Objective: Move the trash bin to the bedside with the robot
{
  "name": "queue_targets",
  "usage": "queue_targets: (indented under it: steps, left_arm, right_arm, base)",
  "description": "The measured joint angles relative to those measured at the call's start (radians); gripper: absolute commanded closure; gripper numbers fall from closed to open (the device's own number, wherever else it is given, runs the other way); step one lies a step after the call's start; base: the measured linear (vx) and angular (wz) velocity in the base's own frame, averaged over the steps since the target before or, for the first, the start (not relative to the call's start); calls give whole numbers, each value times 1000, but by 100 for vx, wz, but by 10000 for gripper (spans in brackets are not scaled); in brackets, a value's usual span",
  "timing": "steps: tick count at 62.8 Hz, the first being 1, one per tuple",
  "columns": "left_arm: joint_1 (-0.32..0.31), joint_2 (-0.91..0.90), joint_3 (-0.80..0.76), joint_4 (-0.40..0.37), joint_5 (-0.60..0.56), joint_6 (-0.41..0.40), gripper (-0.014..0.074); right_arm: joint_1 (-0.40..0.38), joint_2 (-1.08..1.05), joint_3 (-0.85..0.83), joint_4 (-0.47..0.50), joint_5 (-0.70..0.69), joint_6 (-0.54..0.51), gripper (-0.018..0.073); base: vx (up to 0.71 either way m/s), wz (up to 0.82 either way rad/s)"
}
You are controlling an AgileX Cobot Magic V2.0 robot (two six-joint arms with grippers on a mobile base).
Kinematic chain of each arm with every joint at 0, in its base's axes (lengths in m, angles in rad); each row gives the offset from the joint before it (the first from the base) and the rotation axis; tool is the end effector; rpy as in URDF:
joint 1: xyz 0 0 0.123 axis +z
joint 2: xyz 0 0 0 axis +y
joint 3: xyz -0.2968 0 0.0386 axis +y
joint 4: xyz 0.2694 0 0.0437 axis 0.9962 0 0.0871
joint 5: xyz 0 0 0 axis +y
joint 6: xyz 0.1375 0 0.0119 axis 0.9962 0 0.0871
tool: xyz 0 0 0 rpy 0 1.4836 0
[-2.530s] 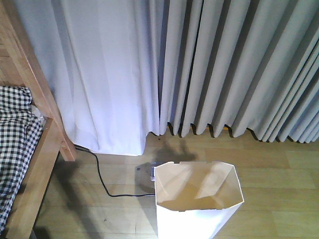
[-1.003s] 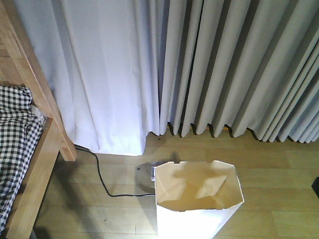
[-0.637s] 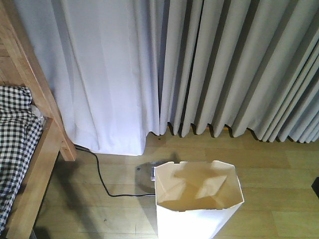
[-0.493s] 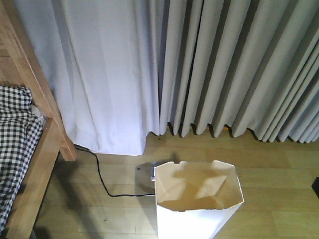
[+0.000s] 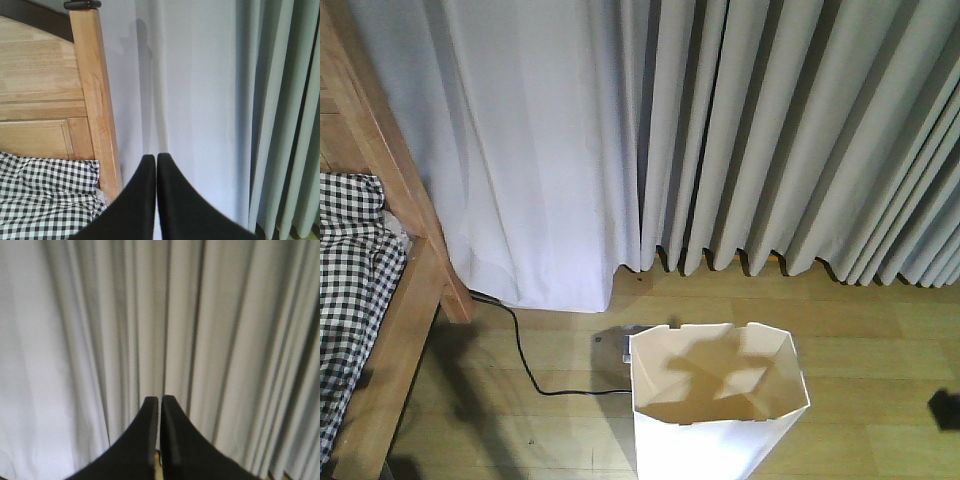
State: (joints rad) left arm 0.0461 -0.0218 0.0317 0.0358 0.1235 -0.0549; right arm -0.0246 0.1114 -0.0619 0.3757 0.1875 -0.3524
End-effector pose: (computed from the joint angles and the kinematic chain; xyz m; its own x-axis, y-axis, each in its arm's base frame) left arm 0.1100 0.0057 0.1897 -0.0451 -0.0215 -0.9988 -0.0514 0.9985 -0.0191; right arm 0.1171 0.0066 0.2058 -0.1373 0.0206 -0.9903 -0.0408 0.9988 0.0265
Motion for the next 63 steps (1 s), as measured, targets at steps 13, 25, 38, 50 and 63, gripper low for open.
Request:
queue_targets:
  steps: [13, 25, 38, 50, 63]
  left_arm:
    - [0, 0, 0, 0, 0, 0, 603]
    - [0, 0, 0, 0, 0, 0, 603]
    - [0, 0, 0, 0, 0, 0, 603]
    - [0, 0, 0, 0, 0, 0, 603]
    - [0, 0, 0, 0, 0, 0, 603]
  right_arm:
    - [125, -113, 77, -356, -18, 293, 569]
    - [65, -123, 91, -429, -49, 434, 569]
    - [57, -123, 91, -431, -56, 441, 569]
    - [57, -123, 91, -431, -56, 417, 569]
    - [57, -123, 91, -427, -56, 410, 569]
  base:
    - [0, 0]
    - [0, 0]
    - [0, 0]
    - [0, 0]
    - [0, 0]
